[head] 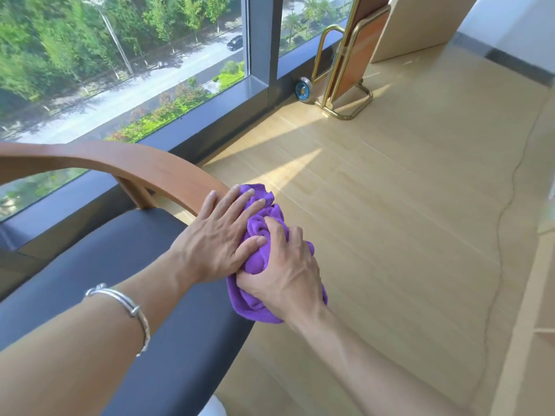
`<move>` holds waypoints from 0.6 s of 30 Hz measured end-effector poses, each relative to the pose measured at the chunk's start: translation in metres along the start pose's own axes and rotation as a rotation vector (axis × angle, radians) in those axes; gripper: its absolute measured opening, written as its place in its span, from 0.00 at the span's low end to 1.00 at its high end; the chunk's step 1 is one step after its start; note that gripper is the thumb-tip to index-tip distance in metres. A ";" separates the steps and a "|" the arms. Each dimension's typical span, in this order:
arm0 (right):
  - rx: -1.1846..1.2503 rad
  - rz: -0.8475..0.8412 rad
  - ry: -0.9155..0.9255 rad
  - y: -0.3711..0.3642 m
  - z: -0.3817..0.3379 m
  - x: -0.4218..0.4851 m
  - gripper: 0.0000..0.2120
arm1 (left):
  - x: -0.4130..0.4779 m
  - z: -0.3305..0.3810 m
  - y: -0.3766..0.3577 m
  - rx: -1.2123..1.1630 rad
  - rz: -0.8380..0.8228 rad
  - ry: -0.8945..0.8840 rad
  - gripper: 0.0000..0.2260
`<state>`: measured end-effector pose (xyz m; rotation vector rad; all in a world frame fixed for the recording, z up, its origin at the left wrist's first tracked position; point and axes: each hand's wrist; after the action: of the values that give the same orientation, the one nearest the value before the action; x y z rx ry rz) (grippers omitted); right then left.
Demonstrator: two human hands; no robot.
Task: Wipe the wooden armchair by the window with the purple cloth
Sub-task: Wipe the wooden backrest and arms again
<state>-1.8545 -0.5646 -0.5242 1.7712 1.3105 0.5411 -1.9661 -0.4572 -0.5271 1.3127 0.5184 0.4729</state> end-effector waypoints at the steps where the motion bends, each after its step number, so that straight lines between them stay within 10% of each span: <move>1: 0.026 -0.017 -0.003 0.000 0.004 -0.004 0.40 | -0.002 0.005 0.000 0.001 -0.002 -0.001 0.38; 18: -0.019 -0.075 -0.025 0.002 -0.021 0.055 0.39 | 0.036 -0.048 0.013 -0.026 -0.029 -0.034 0.36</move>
<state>-1.8492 -0.5059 -0.5180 1.7010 1.3441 0.4868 -1.9667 -0.3954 -0.5256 1.2849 0.5011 0.4308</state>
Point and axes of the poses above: each hand's wrist, its own x-axis towards the middle knuckle, its own y-axis out of the back of the hand, z = x × y
